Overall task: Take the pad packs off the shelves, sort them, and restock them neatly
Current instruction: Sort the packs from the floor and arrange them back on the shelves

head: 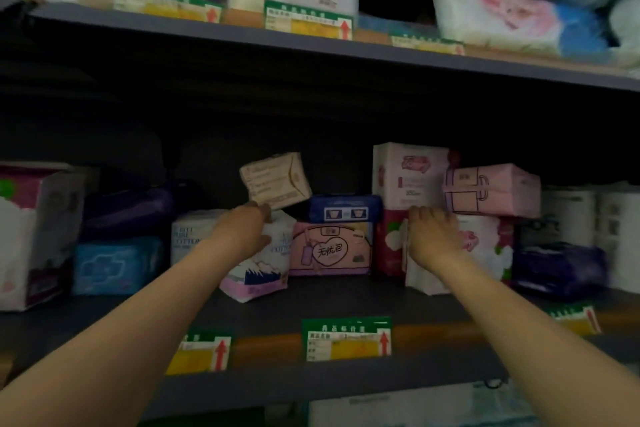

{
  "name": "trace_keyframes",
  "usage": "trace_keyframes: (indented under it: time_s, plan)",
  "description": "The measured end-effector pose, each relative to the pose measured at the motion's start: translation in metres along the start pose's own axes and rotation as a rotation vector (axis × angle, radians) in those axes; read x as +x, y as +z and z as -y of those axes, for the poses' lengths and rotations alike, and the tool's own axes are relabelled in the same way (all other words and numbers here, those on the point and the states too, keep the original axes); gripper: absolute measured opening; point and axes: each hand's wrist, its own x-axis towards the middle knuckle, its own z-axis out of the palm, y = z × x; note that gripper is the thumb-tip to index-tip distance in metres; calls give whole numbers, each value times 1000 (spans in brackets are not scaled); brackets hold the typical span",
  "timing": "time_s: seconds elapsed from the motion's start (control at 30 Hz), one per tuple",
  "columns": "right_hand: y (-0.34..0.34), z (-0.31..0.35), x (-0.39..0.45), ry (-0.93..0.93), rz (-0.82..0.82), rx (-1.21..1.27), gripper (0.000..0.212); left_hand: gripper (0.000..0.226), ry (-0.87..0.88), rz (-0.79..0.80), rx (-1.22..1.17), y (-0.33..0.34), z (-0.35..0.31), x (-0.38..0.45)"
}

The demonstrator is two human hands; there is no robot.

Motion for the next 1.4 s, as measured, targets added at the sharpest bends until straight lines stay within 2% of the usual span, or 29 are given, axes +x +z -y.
trace_keyframes:
  time_s: [0.13,0.23,0.33,0.43,0.53,0.6,0.7,0.77,0.87,0.93,0.97,1.13,1.27,1.4]
  plan:
    - [-14,-5,2,-55,-100,-86,34,24,7,-88,-65,1,-4,-6]
    - [-28,-8,-5,-68,-116,-77,28,5,31,-157,-174,2,-8,-14]
    - [-47,-6,-18,-57,-116,-17,27,11,74,-200,-223,0,-11,-22]
    - [-72,12,-21,-102,-185,109,28,14,96,-271,-287,-14,-8,-26]
    - [-98,53,-24,-269,-226,251,22,23,182,-145,-358,-35,1,-31]
    - [-105,83,-26,-425,-196,363,18,26,232,-64,-450,-48,10,-38]
    - [-107,102,-29,-546,-18,627,23,17,149,39,-638,-53,29,-50]
    - [-111,92,-29,-530,189,766,48,22,41,154,-710,-50,35,-58]
    - [-113,66,-27,-448,619,641,82,40,-55,298,-815,-46,38,-65]
    - [-114,57,-26,-452,769,497,89,47,-51,329,-776,-47,37,-69]
    - [-114,57,-24,-471,770,411,93,48,-37,323,-735,-47,37,-71]
    - [-121,68,-22,-493,626,61,105,46,14,157,-635,-44,29,-87]
    - [-127,74,-26,-487,562,30,108,50,11,-97,-638,-42,25,-102]
    - [-135,79,-39,-486,498,-42,116,48,-72,-301,-821,-53,35,-115]
